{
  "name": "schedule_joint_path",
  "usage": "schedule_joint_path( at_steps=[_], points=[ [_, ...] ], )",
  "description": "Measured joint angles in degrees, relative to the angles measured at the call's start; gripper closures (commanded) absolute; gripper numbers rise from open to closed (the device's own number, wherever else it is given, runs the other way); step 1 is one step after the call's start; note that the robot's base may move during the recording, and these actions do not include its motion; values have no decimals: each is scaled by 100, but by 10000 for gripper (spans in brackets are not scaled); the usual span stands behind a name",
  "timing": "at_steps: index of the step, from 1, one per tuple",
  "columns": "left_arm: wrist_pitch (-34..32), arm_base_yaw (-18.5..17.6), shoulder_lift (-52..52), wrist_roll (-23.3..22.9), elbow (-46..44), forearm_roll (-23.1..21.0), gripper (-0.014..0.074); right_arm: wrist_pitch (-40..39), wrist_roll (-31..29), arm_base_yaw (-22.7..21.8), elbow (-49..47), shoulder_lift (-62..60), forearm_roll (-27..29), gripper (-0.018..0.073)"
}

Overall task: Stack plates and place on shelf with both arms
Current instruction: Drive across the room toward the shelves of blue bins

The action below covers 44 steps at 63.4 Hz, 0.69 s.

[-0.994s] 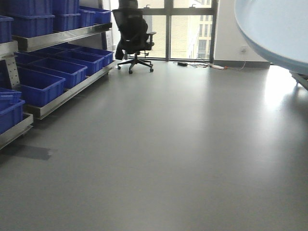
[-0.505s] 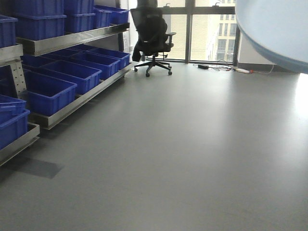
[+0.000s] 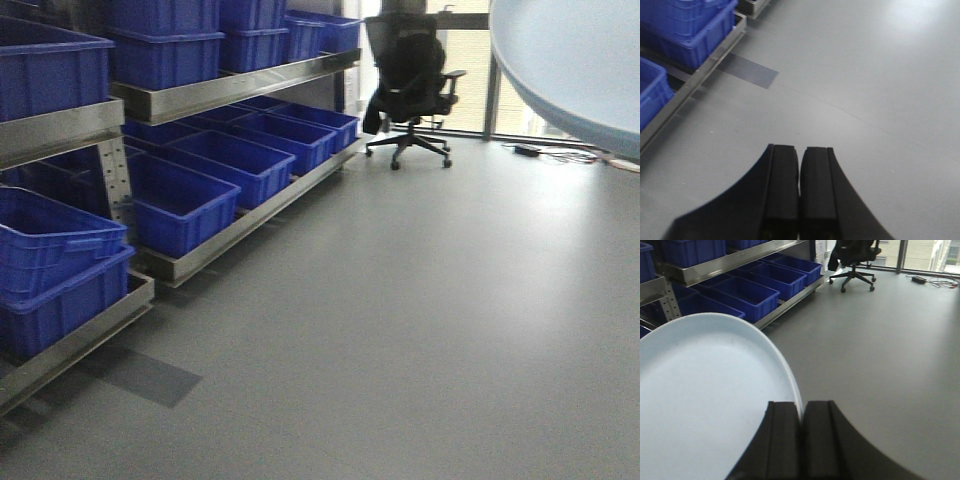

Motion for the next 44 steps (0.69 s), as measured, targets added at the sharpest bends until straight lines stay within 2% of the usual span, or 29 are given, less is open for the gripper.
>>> schedule_joint_path(
  at_steps=[44],
  points=[
    [0, 0, 0, 0, 0, 0, 510, 0, 0, 0, 0, 0, 0, 531]
  ],
)
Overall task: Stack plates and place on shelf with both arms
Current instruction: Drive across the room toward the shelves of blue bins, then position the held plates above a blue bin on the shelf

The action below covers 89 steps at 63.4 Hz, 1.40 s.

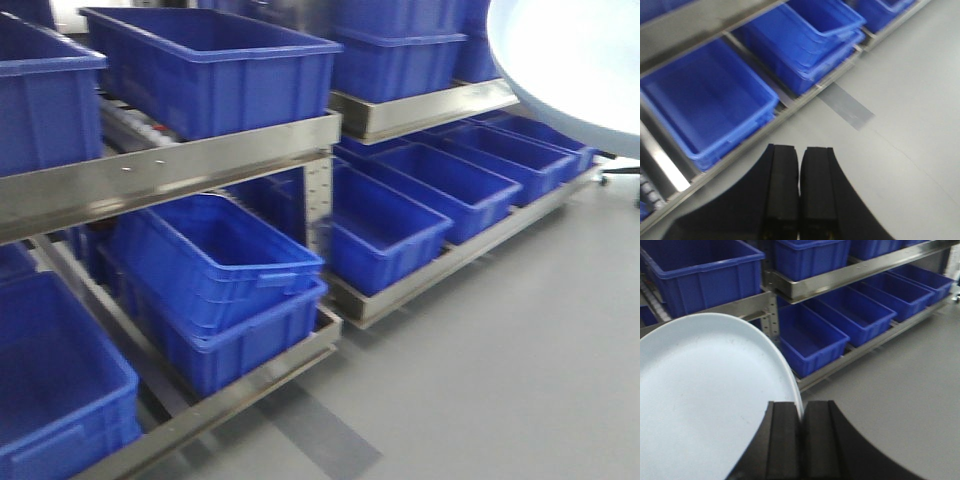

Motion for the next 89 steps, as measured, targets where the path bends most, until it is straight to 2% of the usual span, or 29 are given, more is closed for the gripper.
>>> schedule_joint_path(
  at_steps=[89],
  points=[
    [0, 0, 0, 0, 0, 0, 510, -3, 0, 0, 0, 0, 0, 531]
  ],
)
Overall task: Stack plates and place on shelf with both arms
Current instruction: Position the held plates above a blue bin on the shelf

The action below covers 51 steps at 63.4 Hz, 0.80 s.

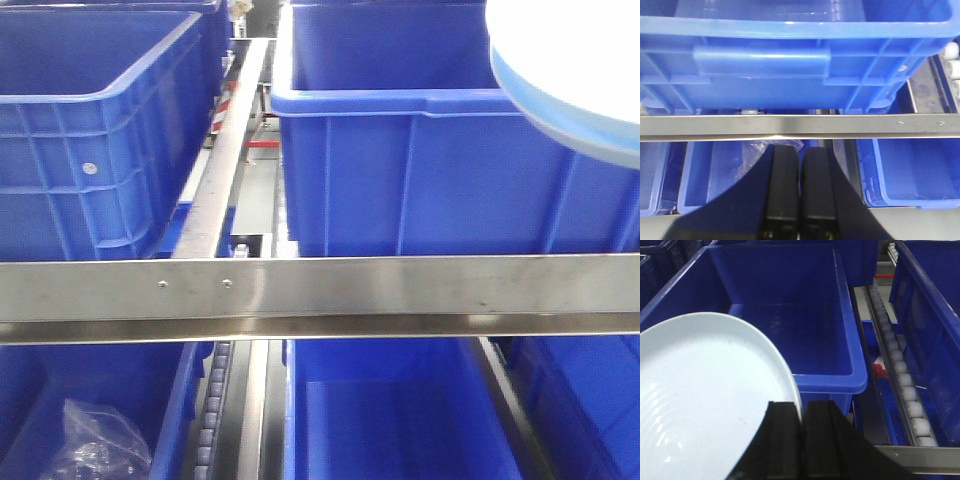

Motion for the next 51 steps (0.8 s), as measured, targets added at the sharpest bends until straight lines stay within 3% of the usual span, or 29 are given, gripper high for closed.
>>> schedule_joint_path(
  at_steps=[51],
  points=[
    [0, 0, 0, 0, 0, 0, 510, 0, 0, 0, 0, 0, 0, 531]
  ],
)
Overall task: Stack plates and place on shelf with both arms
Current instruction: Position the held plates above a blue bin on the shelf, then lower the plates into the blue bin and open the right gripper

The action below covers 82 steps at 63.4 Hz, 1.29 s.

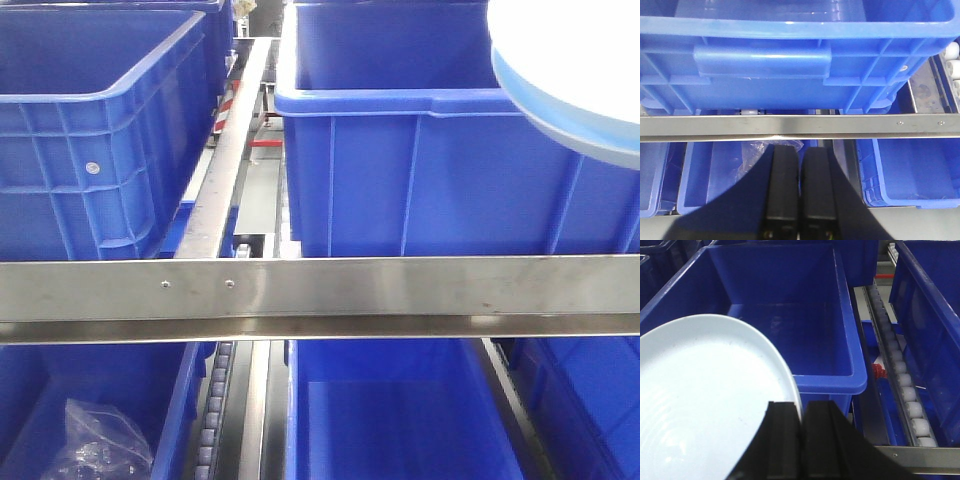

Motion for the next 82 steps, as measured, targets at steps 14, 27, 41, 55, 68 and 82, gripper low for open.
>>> schedule_joint_path(
  at_steps=[14, 27, 41, 55, 68, 82],
  points=[
    [0, 0, 0, 0, 0, 0, 510, 0, 0, 0, 0, 0, 0, 531],
    [0, 0, 0, 0, 0, 0, 510, 0, 0, 0, 0, 0, 0, 531],
    [0, 0, 0, 0, 0, 0, 510, 0, 0, 0, 0, 0, 0, 531],
    [0, 0, 0, 0, 0, 0, 510, -107, 0, 0, 0, 0, 0, 531],
    [0, 0, 0, 0, 0, 0, 510, -603, 0, 0, -309, 441, 0, 531],
    [0, 0, 0, 0, 0, 0, 510, -711, 0, 0, -1636, 1898, 0, 531]
  ],
)
